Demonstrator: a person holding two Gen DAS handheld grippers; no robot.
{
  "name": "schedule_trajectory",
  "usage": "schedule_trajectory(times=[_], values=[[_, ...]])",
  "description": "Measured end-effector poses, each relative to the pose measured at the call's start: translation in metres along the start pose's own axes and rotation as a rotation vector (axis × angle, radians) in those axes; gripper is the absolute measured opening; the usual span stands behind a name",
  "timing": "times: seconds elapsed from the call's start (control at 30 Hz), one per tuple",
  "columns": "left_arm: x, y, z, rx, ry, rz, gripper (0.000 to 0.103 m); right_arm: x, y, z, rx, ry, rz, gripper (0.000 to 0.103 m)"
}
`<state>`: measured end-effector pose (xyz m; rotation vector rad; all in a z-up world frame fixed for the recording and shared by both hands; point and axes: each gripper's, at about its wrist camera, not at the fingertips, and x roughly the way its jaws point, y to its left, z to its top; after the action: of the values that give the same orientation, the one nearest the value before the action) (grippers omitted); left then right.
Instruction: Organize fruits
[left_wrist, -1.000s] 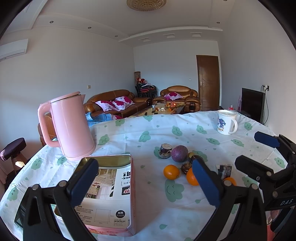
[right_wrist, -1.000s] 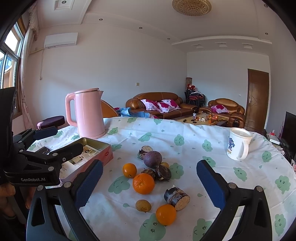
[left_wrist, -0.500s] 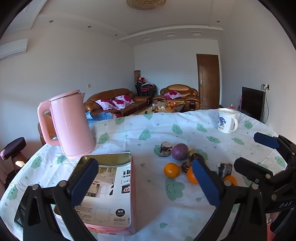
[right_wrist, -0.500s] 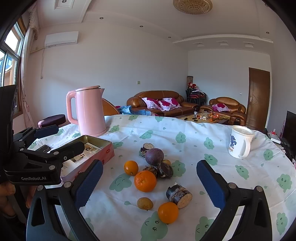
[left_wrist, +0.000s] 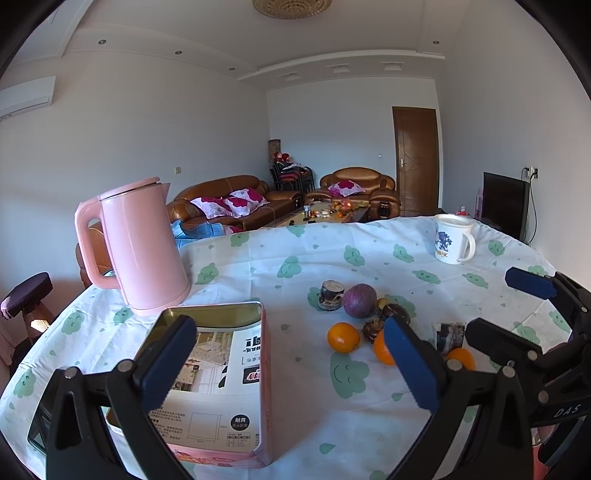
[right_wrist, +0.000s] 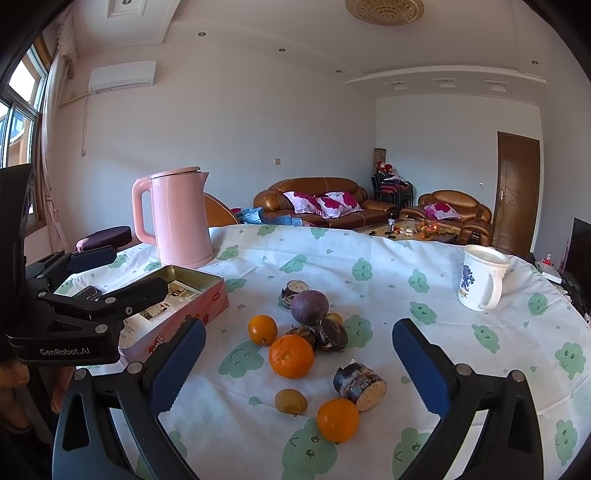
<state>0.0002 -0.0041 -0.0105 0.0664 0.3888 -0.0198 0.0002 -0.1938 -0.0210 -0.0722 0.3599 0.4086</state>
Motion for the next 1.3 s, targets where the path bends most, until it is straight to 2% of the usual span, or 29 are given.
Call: schedule_trajectory(times=[0.5,0.8,1.1,1.2,1.3], values=[[0.011,-0.008,-0.009,0.020,0.030,0.004,0.103,0.003,-0.007,-0.007,0.010,0.019,-0.015,0.102],[0.023,-0.016,-0.017,0.028,0.067,-0.009,0.103,0.007,-0.026,-0.025,0.049,0.055,-0.058,0.102],[0.048,-0.037,-0.029,-0.018,0.181,-0.162,0.102,0.002,-0.062,-0.040,0.104,0.083,-0.144,0.102],[0.055,-0.053,-0.032,-0.006,0.215,-0.208,0.098,-0.001,-0.071,-0.044,0.121,0.088,-0.149,0.102],[0.061,-0.071,-0.035,0.028,0.250,-0.247,0.089,0.002,-0.076,-0.049,0.124,0.102,-0.155,0.102]])
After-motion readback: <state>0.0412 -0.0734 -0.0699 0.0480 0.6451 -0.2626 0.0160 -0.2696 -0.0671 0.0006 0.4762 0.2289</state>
